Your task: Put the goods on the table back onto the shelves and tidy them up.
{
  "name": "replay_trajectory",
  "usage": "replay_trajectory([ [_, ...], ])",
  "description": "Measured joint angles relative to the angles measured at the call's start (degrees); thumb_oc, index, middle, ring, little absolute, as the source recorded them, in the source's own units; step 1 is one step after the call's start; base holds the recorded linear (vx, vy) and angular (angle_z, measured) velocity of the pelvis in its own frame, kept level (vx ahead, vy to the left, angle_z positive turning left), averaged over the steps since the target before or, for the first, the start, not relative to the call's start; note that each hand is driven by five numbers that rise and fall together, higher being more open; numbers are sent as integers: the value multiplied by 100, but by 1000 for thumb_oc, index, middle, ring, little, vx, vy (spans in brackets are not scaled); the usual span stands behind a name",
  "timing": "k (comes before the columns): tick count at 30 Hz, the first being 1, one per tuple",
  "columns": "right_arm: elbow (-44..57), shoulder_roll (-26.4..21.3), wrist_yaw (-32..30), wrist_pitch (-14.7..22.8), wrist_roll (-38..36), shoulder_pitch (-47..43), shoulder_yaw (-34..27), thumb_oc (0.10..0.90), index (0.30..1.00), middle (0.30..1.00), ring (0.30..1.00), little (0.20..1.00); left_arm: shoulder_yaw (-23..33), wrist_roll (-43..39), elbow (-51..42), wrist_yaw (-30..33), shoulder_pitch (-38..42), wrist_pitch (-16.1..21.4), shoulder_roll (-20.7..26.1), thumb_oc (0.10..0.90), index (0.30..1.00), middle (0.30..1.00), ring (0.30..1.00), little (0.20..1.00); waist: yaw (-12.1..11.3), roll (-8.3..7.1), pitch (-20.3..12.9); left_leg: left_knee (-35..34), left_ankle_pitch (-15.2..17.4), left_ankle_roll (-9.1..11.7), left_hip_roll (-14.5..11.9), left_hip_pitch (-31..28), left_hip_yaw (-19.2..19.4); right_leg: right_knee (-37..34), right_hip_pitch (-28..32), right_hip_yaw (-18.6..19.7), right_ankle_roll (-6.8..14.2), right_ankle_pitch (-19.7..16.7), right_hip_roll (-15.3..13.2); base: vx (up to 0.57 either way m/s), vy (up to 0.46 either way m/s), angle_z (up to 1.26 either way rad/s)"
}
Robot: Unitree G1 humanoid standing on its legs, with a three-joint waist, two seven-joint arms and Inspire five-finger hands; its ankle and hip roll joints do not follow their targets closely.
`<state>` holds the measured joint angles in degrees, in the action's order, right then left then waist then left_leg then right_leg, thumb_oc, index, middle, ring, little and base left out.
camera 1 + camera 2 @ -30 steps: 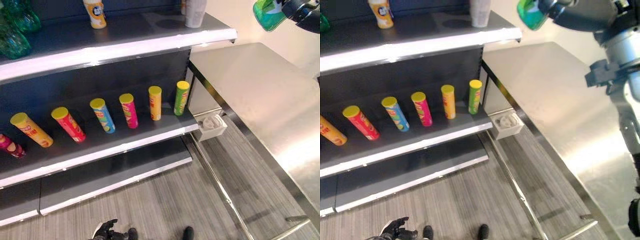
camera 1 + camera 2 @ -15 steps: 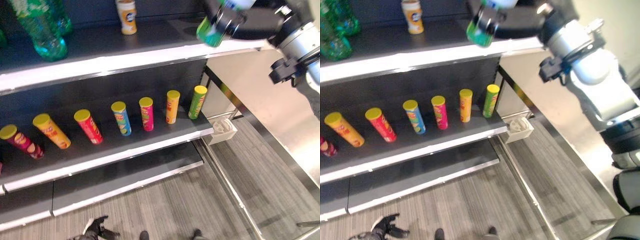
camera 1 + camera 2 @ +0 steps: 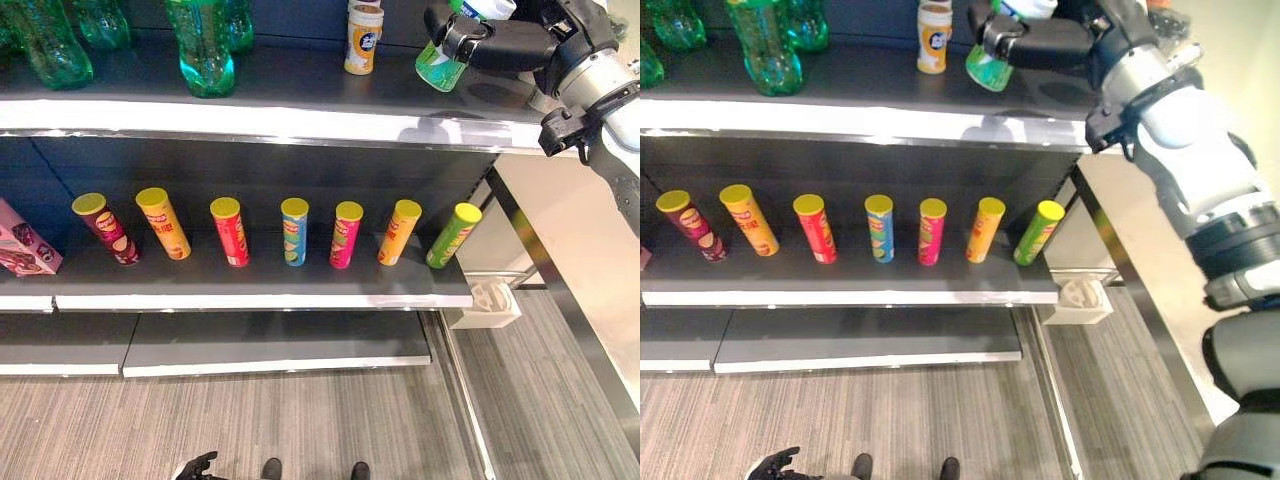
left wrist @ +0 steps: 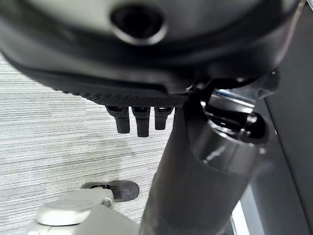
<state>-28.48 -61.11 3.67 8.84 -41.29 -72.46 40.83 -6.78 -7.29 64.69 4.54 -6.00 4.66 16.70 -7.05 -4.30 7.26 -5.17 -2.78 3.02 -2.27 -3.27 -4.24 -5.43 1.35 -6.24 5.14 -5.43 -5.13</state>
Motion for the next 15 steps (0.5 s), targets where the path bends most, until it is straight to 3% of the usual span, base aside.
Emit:
replay_trajectory([
  [4,-1236,491,-10,-126,401,-13,67,400,300,300,300,300,-1,-228,23,2,-37,3,-21,800,900,900,900,900,-231,20,-141,1,-25,27,21,98,-203,-1,8,-169,0,25,-22,41,-19,26],
  [5,-1743,570,-16,-303,614,-23,78,400,300,300,300,300,-7,-238,34,2,-4,3,-30,800,900,900,900,900,-325,36,-170,2,-40,38,30,164,-298,0,-7,-290,9,41,-29,39,-15,38],
  [10,-2241,572,-27,-440,1035,-198,53,400,300,300,300,300,-21,-386,59,11,-7,1,-28,800,900,900,900,900,-488,166,-233,3,-80,93,34,259,-521,0,2,-474,16,81,-29,37,-12,24],
  [15,-2282,572,-30,-453,1233,-205,46,400,300,300,300,300,-132,-396,45,11,-3,3,-26,800,900,900,900,900,-486,214,-261,1,-107,126,36,306,-616,0,10,-605,20,91,-28,28,-4,11],
])
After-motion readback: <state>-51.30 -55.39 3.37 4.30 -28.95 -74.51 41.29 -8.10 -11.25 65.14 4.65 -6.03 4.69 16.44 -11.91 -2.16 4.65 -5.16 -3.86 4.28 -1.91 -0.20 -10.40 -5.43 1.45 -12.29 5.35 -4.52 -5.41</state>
